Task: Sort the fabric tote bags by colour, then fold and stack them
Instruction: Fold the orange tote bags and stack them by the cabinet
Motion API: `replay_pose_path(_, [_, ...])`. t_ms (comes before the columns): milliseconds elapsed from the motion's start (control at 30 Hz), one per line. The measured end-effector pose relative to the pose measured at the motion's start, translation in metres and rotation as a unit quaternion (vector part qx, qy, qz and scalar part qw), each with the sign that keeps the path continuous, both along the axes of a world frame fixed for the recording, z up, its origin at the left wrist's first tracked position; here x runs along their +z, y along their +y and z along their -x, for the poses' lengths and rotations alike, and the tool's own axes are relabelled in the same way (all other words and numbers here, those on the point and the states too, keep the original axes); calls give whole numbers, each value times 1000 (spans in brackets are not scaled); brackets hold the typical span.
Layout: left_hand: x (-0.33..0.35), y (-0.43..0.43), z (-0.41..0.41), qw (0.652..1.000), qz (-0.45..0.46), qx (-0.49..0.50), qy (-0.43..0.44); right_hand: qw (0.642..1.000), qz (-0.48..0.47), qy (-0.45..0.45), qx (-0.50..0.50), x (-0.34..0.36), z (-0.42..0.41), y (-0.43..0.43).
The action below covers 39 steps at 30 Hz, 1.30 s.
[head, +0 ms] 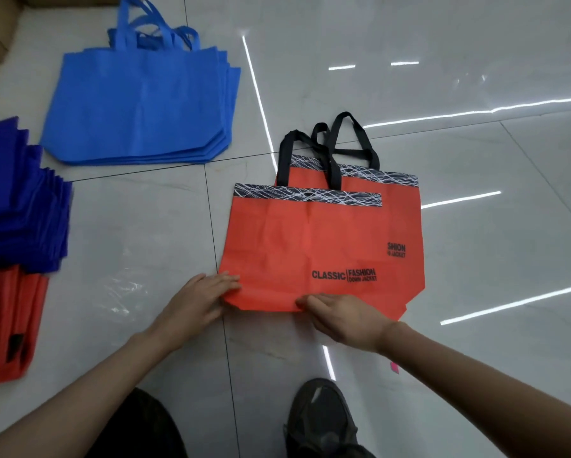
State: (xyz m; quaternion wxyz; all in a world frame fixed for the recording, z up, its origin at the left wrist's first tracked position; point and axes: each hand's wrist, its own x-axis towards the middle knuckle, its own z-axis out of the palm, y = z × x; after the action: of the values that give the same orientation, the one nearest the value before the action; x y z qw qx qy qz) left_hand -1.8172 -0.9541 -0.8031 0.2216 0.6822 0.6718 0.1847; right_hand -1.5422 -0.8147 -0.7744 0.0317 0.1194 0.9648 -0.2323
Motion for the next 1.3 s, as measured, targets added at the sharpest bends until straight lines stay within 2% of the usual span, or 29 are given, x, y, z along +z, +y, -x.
replay_pose_path(67, [1, 4, 0, 996, -5, 71, -62, 1000, -7, 28, -10, 13, -2, 0])
replay_pose_path(133, [1, 8, 0, 988, -8, 125, -95, 1000, 2, 11, -14, 21, -13, 4])
replay_pose_path(233, [0, 13, 6, 982, -6, 149, -114, 998, 13, -20, -60, 19, -46, 21])
replay_pose_path(300, [2, 16, 11, 980, -10, 151, -128, 989, 44, -16, -139, 16, -68, 36])
replay_pose_path(333, [4, 18, 14, 977, -13, 158, -144, 976, 86, -8, -198, 16, -77, 43])
replay_pose_path(400, [9, 26, 14, 962, -16, 192, -196, 924, 195, 17, -329, 17, -82, 56])
replay_pose_path(500, [15, 45, 10, 911, -26, 288, -294, 846, 281, 90, -443, 12, -70, 74])
replay_pose_path(633, [15, 66, 1, 833, -28, 385, -396, 762, 329, 162, -534, -4, -44, 88])
replay_pose_path(700, [8, 70, -1, 835, -6, 376, -402, 740, 304, 166, -577, -15, -33, 96])
replay_pose_path(800, [-8, 76, 2, 858, 19, 380, -345, 731, 235, 128, -627, -26, -19, 105])
replay_pose_path(933, [-18, 98, 6, 895, 29, 426, -132, 713, 172, 50, -678, -34, -9, 115])
replay_pose_path(1000, [-19, 109, 2, 899, 66, 432, -25, 692, 145, 9, -707, -37, -4, 114])
replay_pose_path(1067, [-18, 116, -6, 895, 96, 433, 46, 668, 96, -32, -737, -37, 2, 107])
replay_pose_path(1133, [-18, 115, -14, 899, 59, 425, 89, 668, -4, -45, -743, -39, 8, 98])
replay_pose_path(1167, [-21, 114, -17, 909, 21, 397, 124, 687, -65, -30, -724, -40, 11, 94])
replay_pose_path(1200, [-25, 112, -18, 919, -20, 356, 165, 722, -125, 0, -681, -41, 15, 91])
replay_pose_path(1267, [-35, 110, -15, 943, -79, 250, 204, 809, -212, 86, -542, -45, 32, 85])
replay_pose_path(1300, [-40, 111, -13, 955, -83, 205, 200, 846, -220, 121, -470, -47, 46, 81])
